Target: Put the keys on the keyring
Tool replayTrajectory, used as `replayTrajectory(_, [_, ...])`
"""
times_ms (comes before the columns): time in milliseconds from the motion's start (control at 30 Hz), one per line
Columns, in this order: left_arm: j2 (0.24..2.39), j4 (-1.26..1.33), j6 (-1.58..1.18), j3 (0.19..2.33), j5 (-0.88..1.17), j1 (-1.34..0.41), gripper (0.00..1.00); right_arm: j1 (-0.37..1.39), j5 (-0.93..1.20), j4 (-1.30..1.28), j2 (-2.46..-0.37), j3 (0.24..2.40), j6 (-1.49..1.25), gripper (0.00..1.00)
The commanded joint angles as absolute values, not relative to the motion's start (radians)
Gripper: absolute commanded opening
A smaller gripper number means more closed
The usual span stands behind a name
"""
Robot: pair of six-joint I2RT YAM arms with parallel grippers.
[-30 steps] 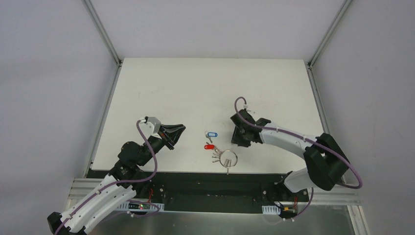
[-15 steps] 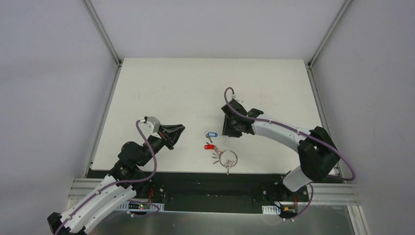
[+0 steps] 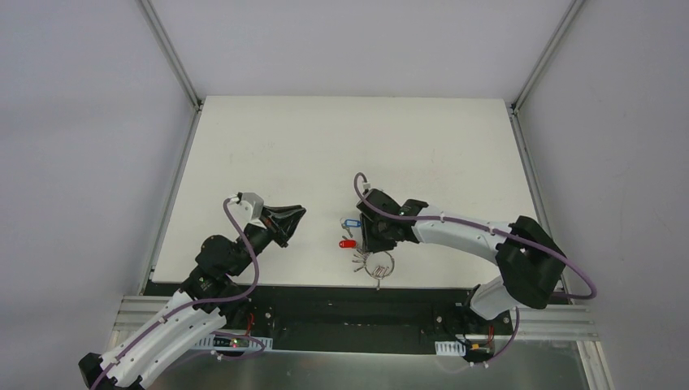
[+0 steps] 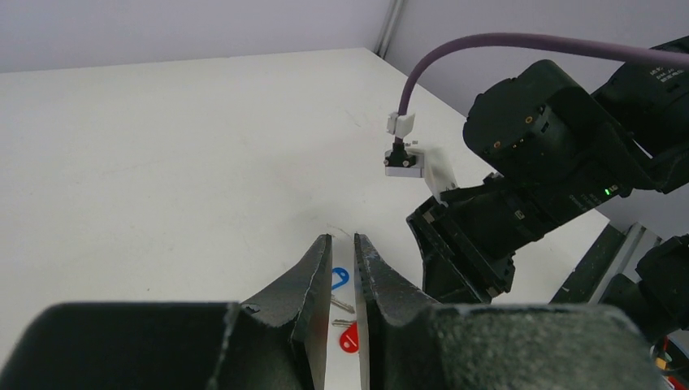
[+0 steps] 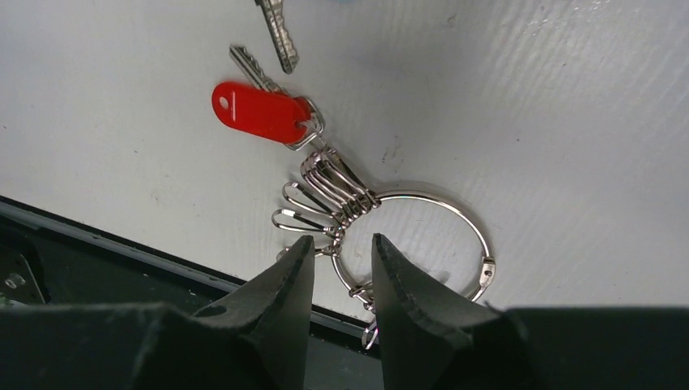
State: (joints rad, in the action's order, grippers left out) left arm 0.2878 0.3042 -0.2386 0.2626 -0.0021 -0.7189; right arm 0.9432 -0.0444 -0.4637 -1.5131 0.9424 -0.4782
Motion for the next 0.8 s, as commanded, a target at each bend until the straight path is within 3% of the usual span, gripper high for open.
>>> replayTrajectory(0, [0.278, 0.328, -0.259, 0.276, -0.032, -0.718, 0.15, 0.988, -0.028, -0.468, -1.54, 0.99, -0.431, 0.35])
replayTrajectory(533, [0.261, 0.32, -0.284, 0.276, -0.048, -0.718, 0.15, 1.162, -0.098, -0.39, -1.493, 0.909, -0.891, 0.43])
replayTrajectory(767, [0.252, 0.312, -0.301, 0.274, -0.069, -0.718, 0.15, 1.231, -0.272, -0.385, -1.512, 0.873, -1.086, 0.47])
